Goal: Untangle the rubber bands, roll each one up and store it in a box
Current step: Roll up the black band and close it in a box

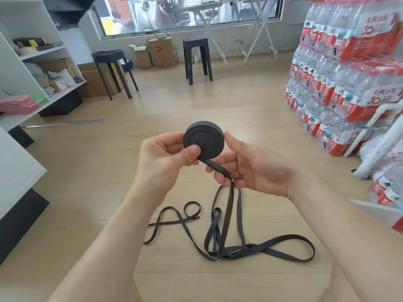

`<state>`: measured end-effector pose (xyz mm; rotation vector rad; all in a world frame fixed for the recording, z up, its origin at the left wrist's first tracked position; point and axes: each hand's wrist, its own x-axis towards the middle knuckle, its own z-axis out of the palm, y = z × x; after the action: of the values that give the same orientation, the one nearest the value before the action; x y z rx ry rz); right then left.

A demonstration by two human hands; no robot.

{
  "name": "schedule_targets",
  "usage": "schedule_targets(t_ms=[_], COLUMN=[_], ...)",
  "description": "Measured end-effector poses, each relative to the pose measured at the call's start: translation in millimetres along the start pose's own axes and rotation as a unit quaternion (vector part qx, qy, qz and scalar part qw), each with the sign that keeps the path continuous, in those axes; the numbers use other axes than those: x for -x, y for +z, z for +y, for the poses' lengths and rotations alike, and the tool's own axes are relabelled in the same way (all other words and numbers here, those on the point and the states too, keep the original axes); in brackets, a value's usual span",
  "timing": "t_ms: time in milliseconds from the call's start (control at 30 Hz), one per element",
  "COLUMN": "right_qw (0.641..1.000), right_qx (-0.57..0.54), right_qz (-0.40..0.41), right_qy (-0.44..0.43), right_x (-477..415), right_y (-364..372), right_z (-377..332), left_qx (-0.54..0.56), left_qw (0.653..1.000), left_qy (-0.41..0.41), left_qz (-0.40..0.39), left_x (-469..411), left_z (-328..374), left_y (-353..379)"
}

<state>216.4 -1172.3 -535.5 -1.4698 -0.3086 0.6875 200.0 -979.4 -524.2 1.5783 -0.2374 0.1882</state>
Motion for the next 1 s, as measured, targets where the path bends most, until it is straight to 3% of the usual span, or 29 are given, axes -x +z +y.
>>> schedule_targets(t_ms=[200, 533, 867, 1000], right_qw=[0.996, 0.989, 0.992, 0.994], right_qx=[0.052, 0.117, 0.099, 0.083], right_qz=[0.070, 0.090, 0.072, 0.063], right_qy=[0.008, 0.000, 0.026, 0.034], right_x=[4, 0, -3, -4], right_y=[-6, 0, 5, 5], right_z=[-5, 2, 5, 5], left_qx=[-0.120, -0.264, -0.341, -0.316], left_qw=[0.992, 0.961, 0.934, 0.942], left_qy=[0.022, 0.024, 0.043, 0.042], left_qz=[-0.014, -0.081, -0.100, -0.107], left_x=[-1, -3, -7, -5], left_z=[8, 7, 3, 1], left_y=[-11, -7, -12, -13])
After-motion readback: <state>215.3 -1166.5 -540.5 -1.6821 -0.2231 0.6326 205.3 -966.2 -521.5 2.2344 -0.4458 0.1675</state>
